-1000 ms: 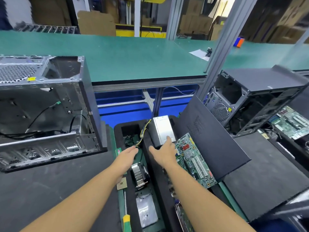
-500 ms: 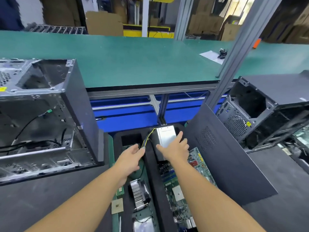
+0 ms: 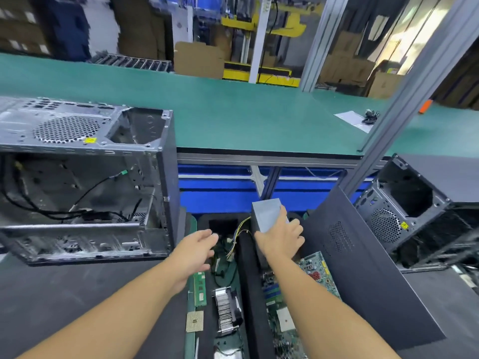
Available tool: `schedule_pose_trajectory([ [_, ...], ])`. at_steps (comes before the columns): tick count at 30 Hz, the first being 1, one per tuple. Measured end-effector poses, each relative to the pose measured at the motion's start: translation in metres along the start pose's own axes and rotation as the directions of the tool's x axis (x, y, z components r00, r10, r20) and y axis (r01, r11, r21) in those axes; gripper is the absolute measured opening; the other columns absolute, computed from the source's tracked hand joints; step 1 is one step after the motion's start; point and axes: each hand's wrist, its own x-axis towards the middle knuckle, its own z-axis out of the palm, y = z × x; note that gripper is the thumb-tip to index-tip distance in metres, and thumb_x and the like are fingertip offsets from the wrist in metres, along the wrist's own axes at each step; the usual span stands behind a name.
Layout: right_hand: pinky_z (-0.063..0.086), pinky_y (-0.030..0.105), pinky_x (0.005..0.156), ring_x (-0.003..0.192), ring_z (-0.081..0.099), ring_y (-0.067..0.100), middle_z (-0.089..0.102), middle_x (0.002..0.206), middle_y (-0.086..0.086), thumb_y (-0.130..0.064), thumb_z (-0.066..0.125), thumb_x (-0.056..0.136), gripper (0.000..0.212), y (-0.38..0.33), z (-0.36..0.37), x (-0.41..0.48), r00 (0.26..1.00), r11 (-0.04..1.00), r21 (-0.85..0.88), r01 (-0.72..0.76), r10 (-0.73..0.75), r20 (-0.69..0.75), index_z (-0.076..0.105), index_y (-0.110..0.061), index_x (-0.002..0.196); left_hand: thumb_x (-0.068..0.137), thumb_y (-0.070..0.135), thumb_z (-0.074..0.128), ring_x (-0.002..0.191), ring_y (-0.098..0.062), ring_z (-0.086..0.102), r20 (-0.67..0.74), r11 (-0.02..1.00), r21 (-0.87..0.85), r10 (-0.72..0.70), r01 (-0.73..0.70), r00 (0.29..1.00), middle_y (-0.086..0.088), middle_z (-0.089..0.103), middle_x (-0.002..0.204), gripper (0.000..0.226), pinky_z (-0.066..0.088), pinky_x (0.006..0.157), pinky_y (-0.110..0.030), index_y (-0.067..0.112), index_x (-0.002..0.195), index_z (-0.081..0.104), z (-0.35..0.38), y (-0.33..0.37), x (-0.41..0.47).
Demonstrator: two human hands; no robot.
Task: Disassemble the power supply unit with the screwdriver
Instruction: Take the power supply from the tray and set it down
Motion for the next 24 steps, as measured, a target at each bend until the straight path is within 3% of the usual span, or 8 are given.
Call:
schedule_pose_trajectory([
  [3,0.037,0.041,0.087,0.106,0.043,0.032,0.044,0.113,0.011,-0.047,0.074,0.065,0.099,-0.02,-0.028,-0.008,0.994,0.995,-0.024,0.093,-0.094,-0.062,0.018,-0.04,0.146,0.103,0.036,0.051,0.115,-0.012,0.058,-0.033,1.0,-0.002,0.005,-0.005,0.999,0.006,0.052,0.134,0.05,0.053,0.093,-0.033,0.022,0.149,0.039,-0.013,-0.001,-0.008],
  [6,0.036,0.04,0.085,0.103,0.043,0.03,0.044,0.108,0.009,-0.048,0.073,0.065,0.098,-0.037,-0.059,-0.024,0.98,0.988,0.002,0.157,-0.155,-0.122,0.02,-0.042,0.147,0.102,0.034,0.052,0.113,-0.012,0.058,-0.063,0.999,-0.044,0.006,-0.009,0.998,0.004,0.051,0.137,0.05,0.054,0.087,-0.03,0.02,0.148,0.04,-0.027,-0.006,-0.021],
  [11,0.037,0.041,0.086,0.105,0.044,0.031,0.046,0.11,0.011,-0.053,0.073,0.061,0.094,-0.072,-0.113,-0.067,0.989,0.98,0.163,0.116,-0.1,-0.105,0.025,-0.043,0.142,0.1,0.034,0.056,0.111,-0.014,0.06,-0.088,0.986,-0.166,-0.047,0.032,0.995,0.004,0.053,0.133,0.047,0.056,0.088,-0.035,0.019,0.144,0.045,-0.053,-0.03,-0.051],
  [16,0.037,0.041,0.089,0.117,0.038,0.03,0.043,0.112,0.006,-0.051,0.077,0.054,0.098,-0.091,-0.15,-0.102,0.996,0.912,0.41,-0.028,-0.01,0.091,0.028,-0.048,0.138,0.098,0.04,0.059,0.108,-0.014,0.062,-0.096,0.973,-0.23,-0.055,0.032,0.994,0.003,0.054,0.134,0.046,0.055,0.086,-0.034,0.018,0.138,0.051,-0.093,-0.039,-0.074],
  [19,0.048,0.048,0.093,0.115,0.047,0.033,0.05,0.124,0.008,-0.04,0.084,0.055,0.096,-0.099,-0.167,-0.135,0.966,0.755,0.64,-0.141,-0.037,0.256,0.036,-0.04,0.138,0.093,0.053,0.06,0.109,-0.013,0.06,-0.051,0.976,-0.21,-0.074,0.062,0.996,0.004,0.056,0.132,0.058,0.052,0.085,-0.032,0.02,0.139,0.05,-0.125,-0.04,-0.095],
  [22,0.058,0.048,0.074,0.097,0.066,0.037,0.065,0.116,0.015,-0.02,0.084,0.068,0.078,-0.104,-0.18,-0.175,0.85,0.548,0.75,-0.371,-0.125,0.512,0.047,-0.021,0.136,0.073,0.075,0.065,0.111,-0.017,0.06,0.049,0.958,-0.247,-0.135,0.143,0.99,0.002,0.056,0.136,0.081,0.046,0.1,-0.039,0.027,0.137,0.051,-0.15,-0.047,-0.115],
  [24,0.056,0.056,0.082,0.092,0.07,0.039,0.072,0.106,0.018,-0.021,0.084,0.068,0.063,-0.104,-0.179,-0.201,0.707,0.523,0.657,-0.543,-0.136,0.693,0.06,-0.011,0.125,0.053,0.088,0.067,0.107,-0.021,0.065,0.117,0.941,-0.284,-0.158,0.185,0.981,0.002,0.065,0.127,0.094,0.041,0.107,-0.046,0.027,0.125,0.058,-0.162,-0.056,-0.124],
])
